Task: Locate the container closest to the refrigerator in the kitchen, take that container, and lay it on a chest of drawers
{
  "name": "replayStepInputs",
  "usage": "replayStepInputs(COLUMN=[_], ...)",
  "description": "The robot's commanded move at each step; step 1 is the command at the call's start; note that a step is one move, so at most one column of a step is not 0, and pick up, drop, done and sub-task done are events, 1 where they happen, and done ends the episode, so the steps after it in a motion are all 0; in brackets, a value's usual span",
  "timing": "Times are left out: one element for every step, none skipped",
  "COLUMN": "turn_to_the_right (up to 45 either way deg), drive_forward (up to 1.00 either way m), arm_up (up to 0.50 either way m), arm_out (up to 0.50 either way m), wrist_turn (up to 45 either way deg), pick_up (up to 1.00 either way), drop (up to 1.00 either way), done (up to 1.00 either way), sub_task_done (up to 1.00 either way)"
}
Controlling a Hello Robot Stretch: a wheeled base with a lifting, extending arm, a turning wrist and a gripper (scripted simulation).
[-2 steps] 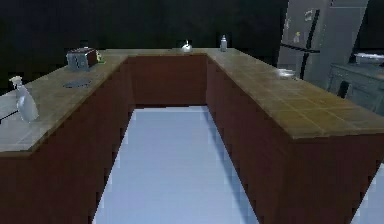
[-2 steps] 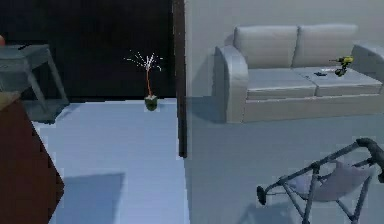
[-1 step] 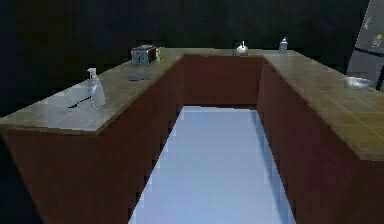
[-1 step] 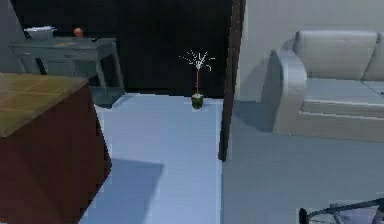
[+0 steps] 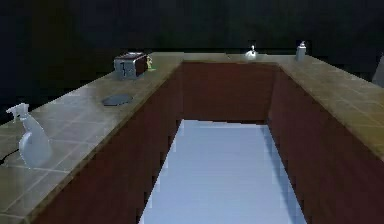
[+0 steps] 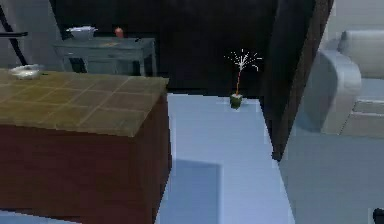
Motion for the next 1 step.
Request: replayStepInputs(turn_to_the_right=[45.0], drive_forward=[0.0], arm_up=[0.0], arm_out=[0.0], wrist_turn=[0.0], pick_up=[0.0], drop=[0.0], done=[0.0], sub_task_done=[0.0])
